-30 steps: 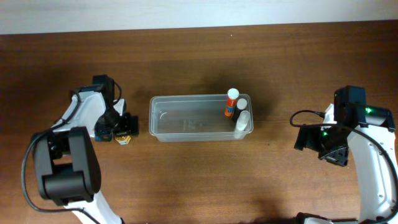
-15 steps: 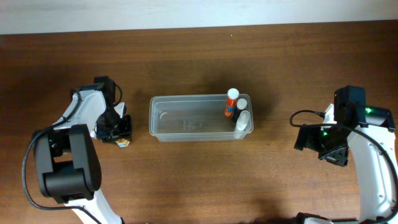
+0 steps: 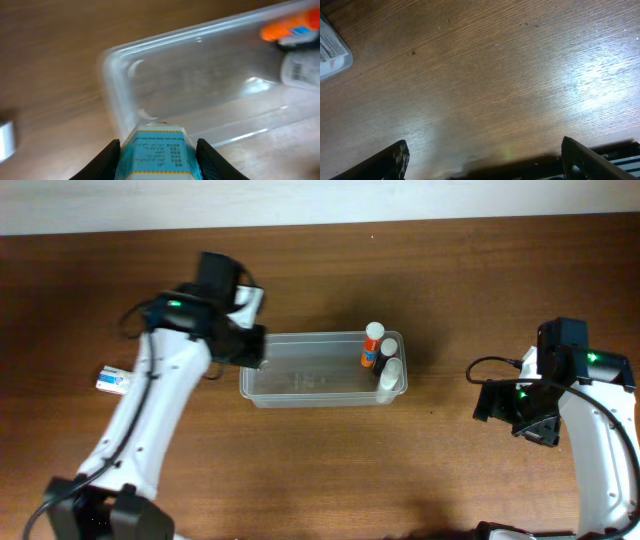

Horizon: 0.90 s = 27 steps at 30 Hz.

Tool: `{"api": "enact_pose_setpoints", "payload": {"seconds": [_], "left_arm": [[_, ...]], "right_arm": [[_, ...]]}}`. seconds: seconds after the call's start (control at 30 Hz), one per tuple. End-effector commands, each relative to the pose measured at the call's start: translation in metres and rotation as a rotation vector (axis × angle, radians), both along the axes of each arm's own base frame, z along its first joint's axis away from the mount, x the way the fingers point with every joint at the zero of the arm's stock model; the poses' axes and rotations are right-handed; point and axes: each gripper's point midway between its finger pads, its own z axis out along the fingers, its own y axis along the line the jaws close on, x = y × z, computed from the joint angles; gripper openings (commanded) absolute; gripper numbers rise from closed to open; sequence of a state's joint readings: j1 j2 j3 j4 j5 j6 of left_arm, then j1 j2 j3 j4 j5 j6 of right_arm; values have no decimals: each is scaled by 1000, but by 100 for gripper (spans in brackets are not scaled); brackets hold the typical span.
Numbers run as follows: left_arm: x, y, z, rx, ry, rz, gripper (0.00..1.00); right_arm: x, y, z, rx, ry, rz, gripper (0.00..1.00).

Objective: Pack container
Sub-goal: 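Carry the gold-capped jar into the container and release it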

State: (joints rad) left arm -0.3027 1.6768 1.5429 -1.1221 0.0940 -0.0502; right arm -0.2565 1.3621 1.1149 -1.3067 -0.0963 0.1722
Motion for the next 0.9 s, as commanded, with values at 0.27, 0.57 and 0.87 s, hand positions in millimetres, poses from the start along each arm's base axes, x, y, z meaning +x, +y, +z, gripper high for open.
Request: {"api": "enact_pose_setpoints", "payload": {"seconds": [0.27,0.57,0.87], "left_arm": [[-3,-121,-118,5,125,-254,15],[-11,-160,-137,-2,93,-340,29],[-13,-157,-137,5,106,-337,67]], "right_arm": [[0,0,2,1,-15,3,89],[0,0,2,1,-15,3,89],[0,0,2,2,-14,3,89]]}}
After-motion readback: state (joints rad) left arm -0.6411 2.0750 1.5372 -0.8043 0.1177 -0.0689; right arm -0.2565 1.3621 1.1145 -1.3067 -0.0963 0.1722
